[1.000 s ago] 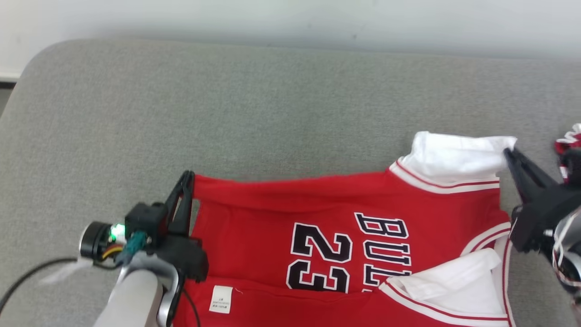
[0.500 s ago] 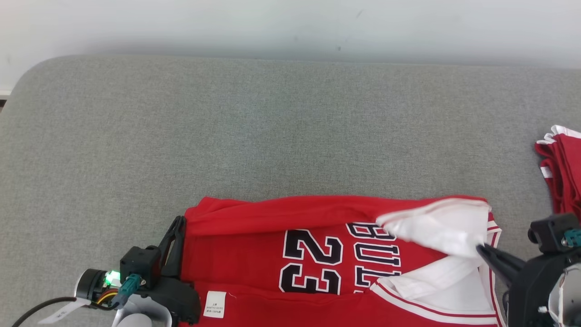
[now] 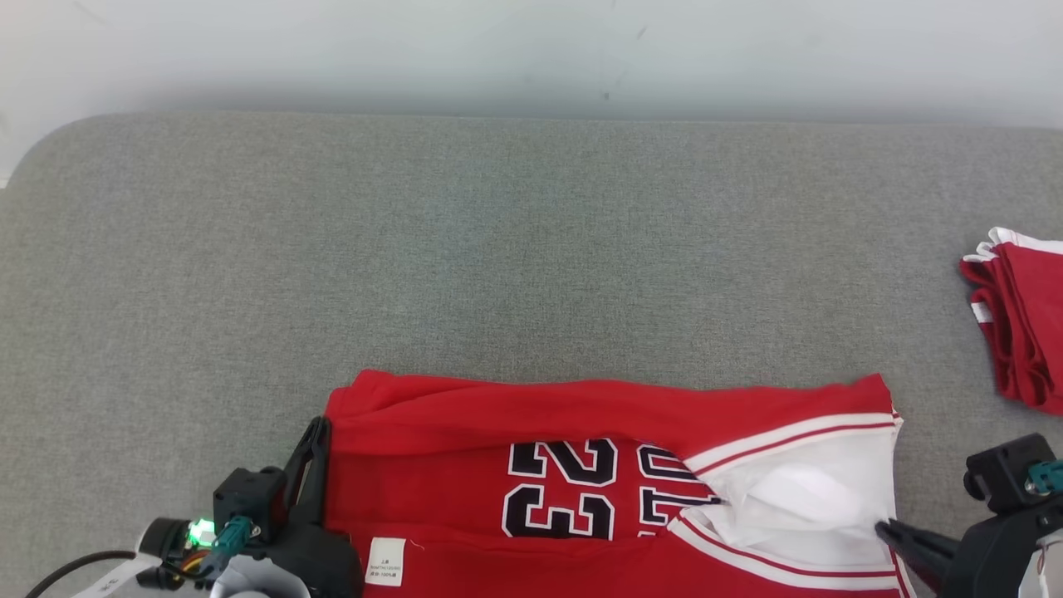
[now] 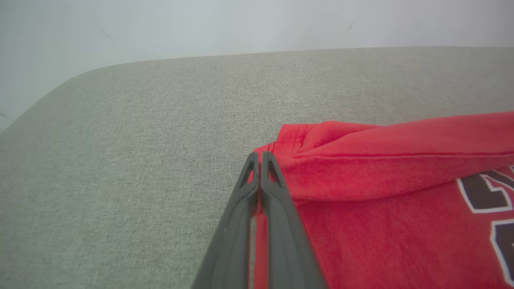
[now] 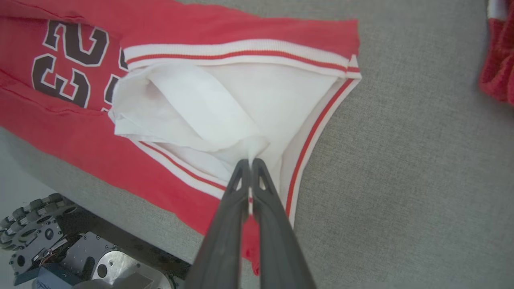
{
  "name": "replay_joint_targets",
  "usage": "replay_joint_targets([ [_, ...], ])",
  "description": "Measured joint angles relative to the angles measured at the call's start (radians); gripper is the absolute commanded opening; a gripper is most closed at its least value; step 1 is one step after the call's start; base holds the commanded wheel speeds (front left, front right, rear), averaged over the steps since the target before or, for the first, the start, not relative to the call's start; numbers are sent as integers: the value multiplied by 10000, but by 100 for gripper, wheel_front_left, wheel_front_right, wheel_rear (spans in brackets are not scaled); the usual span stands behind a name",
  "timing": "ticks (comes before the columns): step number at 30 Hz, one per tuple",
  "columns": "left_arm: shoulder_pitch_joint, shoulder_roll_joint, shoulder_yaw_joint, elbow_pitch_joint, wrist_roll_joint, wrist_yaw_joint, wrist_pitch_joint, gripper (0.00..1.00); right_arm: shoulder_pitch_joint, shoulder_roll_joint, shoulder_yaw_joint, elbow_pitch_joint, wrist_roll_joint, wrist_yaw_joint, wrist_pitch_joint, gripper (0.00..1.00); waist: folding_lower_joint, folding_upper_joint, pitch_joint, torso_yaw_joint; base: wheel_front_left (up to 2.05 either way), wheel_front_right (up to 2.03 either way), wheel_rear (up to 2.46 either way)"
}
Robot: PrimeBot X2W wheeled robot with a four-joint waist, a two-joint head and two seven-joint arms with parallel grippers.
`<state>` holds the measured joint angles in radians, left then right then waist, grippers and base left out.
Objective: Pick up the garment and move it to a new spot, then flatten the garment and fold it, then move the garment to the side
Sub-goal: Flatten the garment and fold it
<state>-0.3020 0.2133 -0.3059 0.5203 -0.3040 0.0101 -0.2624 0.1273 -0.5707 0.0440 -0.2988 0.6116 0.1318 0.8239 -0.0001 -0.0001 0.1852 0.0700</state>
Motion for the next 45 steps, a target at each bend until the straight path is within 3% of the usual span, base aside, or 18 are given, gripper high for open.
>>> replay_joint_targets([
  [1,49,-27,27,12,-25,0,0,22,59,31,-29,-61,35,0,113,0,0,0,-1,-3,0,0,0],
  [2,122,-58,40,27,-29,0,0,37,128,58,-48,-125,46,0,222,0,0,0,-1,-6,0,0,0],
  [5,217,-121,134,79,-58,8,0,49,261,176,-69,-263,54,0,474,0,1,0,-15,-14,0,0,0],
  [6,267,-146,167,71,-65,59,0,63,333,198,-56,-290,92,0,598,0,2,0,-25,-16,0,0,0],
  [7,358,-165,192,69,-75,79,0,89,410,242,-56,-309,121,0,704,0,1,0,-33,-15,0,0,0],
  [8,431,-178,209,71,-86,92,0,100,489,280,-56,-307,121,0,784,0,0,0,-37,-11,0,0,0],
  [14,659,-257,391,40,-155,209,0,100,609,305,-117,-259,111,0,991,0,1,0,-45,-1,0,0,0],
  [15,716,-263,433,23,-157,213,0,100,615,345,-144,-194,69,0,1005,33,1,1,-44,-2,0,0,0],
  [16,772,-280,481,6,-159,257,0,100,621,391,-142,-134,38,0,1062,57,1,1,-45,-1,0,0,0],
  [17,804,-307,539,-36,-165,284,0,100,649,451,-134,-102,40,0,1145,93,1,1,-50,1,0,0,0],
  [18,834,-332,610,-117,-178,341,0,100,694,537,-125,-69,44,0,1262,100,1,1,-58,0,0,0,0],
  [24,1411,-485,1281,-1143,-259,529,0,100,997,867,-393,-90,-21,0,1501,100,1,1,-108,-31,0,0,0],
  [28,1878,-673,2017,-2683,-142,512,0,100,997,1005,-575,-430,-8,0,1162,100,1,1,-123,-84,0,0,0],
  [33,2524,-1262,2917,-4945,-102,-35,0,100,1030,1423,-1306,-698,-313,0,694,100,1,1,-167,-80,0,0,0],
  [37,2844,-1524,3277,-6301,-98,-523,-2,100,965,2380,-2410,-514,-1390,0,351,100,0,1,-181,-21,0,0,0],
  [45,3193,-1622,2637,-6991,-263,-974,0,100,196,4546,-3001,314,-2987,0,71,100,0,1,-56,194,0,0,0],
])
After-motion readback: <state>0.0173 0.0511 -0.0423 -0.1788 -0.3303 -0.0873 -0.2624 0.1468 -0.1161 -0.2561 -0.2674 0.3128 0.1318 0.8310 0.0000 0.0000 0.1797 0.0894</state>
